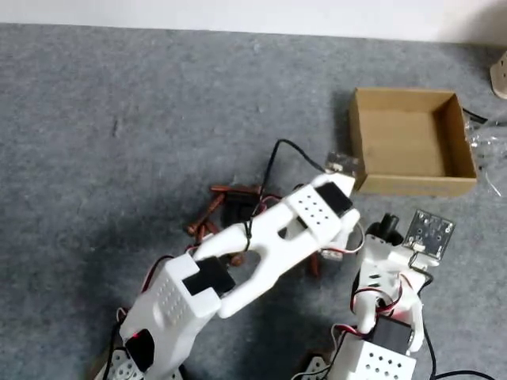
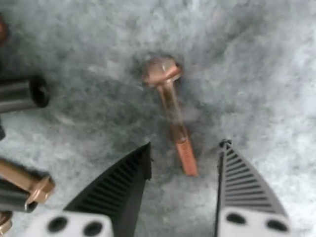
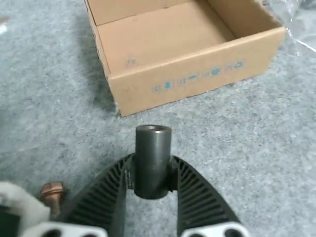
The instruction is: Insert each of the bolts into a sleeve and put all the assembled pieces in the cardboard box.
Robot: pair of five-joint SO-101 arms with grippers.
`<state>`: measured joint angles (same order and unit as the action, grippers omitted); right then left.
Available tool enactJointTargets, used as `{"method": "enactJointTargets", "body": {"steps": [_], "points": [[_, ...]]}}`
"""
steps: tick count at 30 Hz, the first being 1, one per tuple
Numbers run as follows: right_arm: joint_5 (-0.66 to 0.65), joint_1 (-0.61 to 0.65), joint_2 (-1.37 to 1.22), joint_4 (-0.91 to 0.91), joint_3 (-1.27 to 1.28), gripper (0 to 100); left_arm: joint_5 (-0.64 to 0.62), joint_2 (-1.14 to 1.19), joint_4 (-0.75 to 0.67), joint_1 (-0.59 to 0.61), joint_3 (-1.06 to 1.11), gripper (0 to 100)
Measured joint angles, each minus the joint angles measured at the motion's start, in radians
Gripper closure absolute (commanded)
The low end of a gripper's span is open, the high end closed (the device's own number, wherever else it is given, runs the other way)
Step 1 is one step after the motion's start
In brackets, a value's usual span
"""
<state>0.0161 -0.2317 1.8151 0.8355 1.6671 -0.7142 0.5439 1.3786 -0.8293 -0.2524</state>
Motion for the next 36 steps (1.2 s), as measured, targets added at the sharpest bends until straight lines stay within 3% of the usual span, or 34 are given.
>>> {"method": "enactJointTargets", "body": {"steps": [9,17,30,36], "points": [[0.0,0.0,0.0,0.0,0.0,99.4,-0.002,0.123,0.006,0.037,-0.069,80],[0.0,-0.005,0.0,-0.018,0.0,99.4,-0.002,0.186,0.029,0.06,-0.172,99],[0.0,0.002,0.0,-0.025,0.0,99.4,-0.002,0.201,0.051,0.184,-0.226,100],[-0.034,0.071,0.0,-0.025,0.0,99.4,0.087,0.094,0.052,0.25,-0.172,100]]}}
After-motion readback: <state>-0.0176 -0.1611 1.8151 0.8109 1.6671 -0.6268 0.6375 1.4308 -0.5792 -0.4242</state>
